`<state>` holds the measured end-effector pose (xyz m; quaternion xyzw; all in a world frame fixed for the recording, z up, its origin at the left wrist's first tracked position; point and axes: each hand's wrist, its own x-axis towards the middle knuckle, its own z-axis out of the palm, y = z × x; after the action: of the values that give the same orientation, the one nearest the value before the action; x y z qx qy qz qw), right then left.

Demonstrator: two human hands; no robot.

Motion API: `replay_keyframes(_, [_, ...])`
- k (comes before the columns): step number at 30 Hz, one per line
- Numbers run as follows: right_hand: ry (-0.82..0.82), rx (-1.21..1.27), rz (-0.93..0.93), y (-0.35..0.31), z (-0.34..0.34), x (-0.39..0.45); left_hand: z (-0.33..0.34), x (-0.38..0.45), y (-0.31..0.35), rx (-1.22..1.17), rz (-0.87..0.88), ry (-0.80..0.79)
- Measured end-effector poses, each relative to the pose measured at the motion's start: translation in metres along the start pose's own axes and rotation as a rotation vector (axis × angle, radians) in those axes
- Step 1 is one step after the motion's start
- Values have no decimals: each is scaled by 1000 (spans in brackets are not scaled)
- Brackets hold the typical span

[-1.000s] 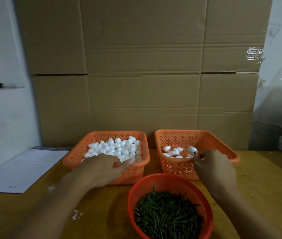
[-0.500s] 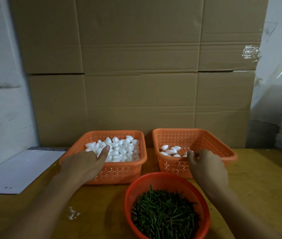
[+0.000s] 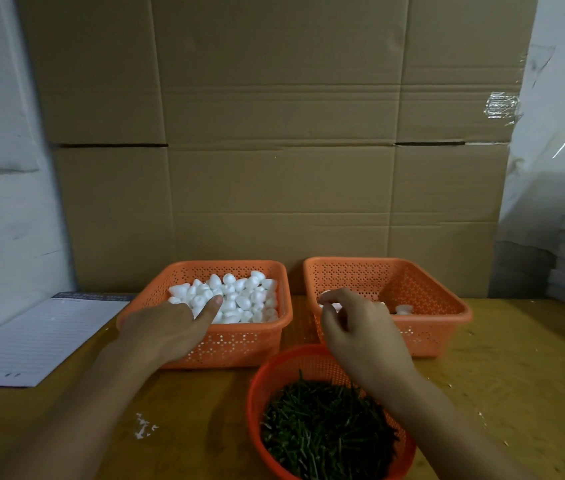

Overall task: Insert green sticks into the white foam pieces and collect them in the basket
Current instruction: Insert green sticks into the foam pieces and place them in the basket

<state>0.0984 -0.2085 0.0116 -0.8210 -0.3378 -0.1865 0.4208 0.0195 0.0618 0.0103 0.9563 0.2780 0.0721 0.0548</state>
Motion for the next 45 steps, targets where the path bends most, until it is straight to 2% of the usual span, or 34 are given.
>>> replay_keyframes(8, [-24,96,12,-2,0,1,-3,-3,-1,-13,55,-30])
replay_keyframes(12, [-31,114,25,-2,-1,0,-5,-3,-1,-32,47,-87])
replay_keyframes(27, [-29,144,46,-6,-3,0,-6,1,-2,-25,45,-134])
replay_keyframes(45, [-37,161,62,-5,-4,-1,-3,5,-8,16,90,-67])
